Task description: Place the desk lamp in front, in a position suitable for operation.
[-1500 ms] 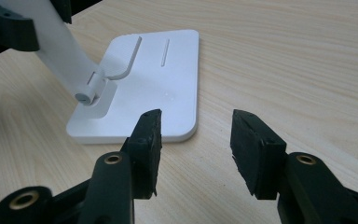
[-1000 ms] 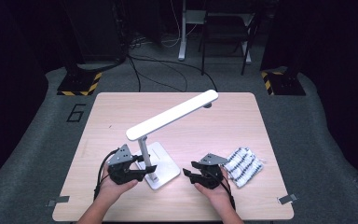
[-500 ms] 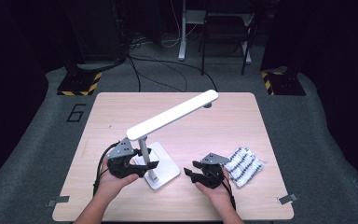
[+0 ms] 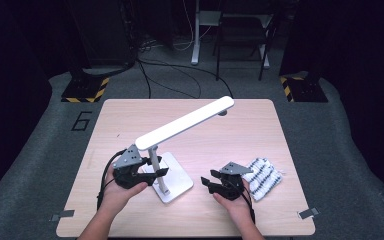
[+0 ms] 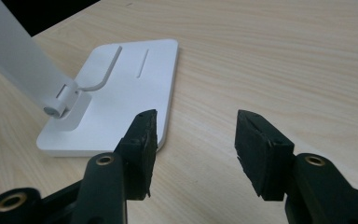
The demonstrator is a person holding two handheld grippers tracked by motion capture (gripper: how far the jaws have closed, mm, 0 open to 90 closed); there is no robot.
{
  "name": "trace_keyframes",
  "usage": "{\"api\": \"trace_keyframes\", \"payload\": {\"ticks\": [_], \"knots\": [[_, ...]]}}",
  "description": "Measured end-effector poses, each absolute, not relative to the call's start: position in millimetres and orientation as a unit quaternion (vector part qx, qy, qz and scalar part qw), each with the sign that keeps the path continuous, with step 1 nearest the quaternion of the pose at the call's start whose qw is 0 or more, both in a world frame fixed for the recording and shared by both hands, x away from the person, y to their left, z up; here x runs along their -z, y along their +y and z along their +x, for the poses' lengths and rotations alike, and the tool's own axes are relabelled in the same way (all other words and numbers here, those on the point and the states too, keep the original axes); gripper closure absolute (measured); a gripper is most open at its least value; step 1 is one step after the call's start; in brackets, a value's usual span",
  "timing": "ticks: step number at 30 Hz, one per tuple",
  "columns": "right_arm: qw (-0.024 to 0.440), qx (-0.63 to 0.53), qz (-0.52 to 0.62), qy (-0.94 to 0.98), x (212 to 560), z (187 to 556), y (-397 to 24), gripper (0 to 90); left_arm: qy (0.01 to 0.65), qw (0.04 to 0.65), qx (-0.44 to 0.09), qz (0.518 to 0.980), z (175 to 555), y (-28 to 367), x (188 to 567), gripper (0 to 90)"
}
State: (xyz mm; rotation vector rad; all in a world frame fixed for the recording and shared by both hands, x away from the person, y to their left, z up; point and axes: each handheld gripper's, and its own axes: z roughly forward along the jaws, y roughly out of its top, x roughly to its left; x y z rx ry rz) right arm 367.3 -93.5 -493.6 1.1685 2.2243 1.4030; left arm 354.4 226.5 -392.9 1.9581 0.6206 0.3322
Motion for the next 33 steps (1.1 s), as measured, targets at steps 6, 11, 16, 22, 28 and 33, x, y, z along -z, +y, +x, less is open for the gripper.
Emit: {"api": "trace_keyframes", "payload": {"ticks": [6, 11, 16, 22, 28, 33], "knots": [[0.155, -0.487, 0.417, 0.751, 480, 369, -110, 48.3, 0.239, 0.501, -0.135, 0.821, 356, 227, 392, 52.2], [0.194, -0.47, 0.433, 0.744, 464, 373, -135, 46.6, 0.21, 0.511, -0.116, 0.825, 355, 233, 393, 52.2], [0.244, -0.408, 0.473, 0.742, 475, 377, -170, 43.3, 0.193, 0.51, -0.104, 0.832, 349, 235, 392, 52.1], [0.263, -0.372, 0.523, 0.72, 492, 382, -203, 38.1, 0.188, 0.52, -0.097, 0.827, 345, 241, 394, 51.8], [0.235, -0.377, 0.546, 0.711, 507, 384, -215, 23.8, 0.194, 0.524, -0.098, 0.823, 344, 239, 396, 51.5], [0.238, -0.353, 0.527, 0.736, 513, 387, -208, 16.6, 0.192, 0.526, -0.096, 0.823, 345, 240, 396, 51.4]]}}
